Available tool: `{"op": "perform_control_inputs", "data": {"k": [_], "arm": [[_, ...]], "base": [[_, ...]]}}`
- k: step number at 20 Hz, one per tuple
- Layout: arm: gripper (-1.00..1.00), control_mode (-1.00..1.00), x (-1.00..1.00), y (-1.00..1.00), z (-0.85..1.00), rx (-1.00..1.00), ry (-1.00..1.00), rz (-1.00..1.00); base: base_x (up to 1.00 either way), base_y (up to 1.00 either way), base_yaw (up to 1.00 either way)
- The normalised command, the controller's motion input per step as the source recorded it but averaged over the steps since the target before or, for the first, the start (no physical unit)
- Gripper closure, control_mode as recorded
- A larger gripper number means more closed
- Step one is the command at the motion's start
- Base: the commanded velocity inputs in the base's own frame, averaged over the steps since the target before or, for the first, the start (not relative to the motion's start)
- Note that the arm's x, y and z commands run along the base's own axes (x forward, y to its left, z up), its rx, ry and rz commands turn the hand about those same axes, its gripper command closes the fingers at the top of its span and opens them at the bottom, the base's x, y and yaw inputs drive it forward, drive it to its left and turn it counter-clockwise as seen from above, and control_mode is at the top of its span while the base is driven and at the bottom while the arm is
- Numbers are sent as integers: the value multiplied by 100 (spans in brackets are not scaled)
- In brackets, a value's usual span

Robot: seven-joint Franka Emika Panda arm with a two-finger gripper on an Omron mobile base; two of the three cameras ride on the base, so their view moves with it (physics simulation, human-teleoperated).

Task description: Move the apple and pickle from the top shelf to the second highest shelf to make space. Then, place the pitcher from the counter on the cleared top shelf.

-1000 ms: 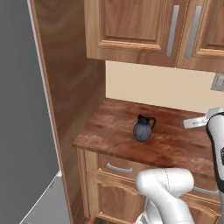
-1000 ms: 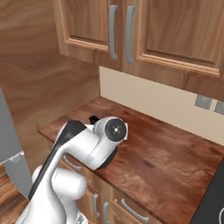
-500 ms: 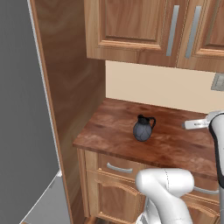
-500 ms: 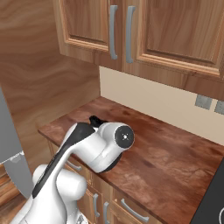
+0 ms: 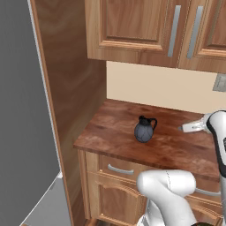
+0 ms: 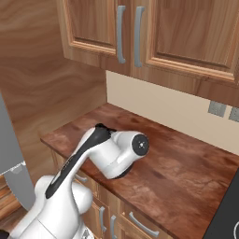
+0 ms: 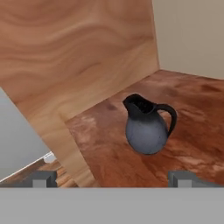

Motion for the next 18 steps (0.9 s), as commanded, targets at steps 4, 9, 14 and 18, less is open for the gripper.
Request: {"op": "perform_control_inputs", "data": {"k": [4,9,14,18], "arm": [[-100,-100,41,-6,-25,0,0,13],[-100,-100,44,-5,-43,0,-6,16],[-100,-100,35,0,-49,0,-15,14],[-100,-100,35,-3,-33,3,-18,8]], "base": [[0,0,0],[0,0,0],[0,0,0],[0,0,0]]}}
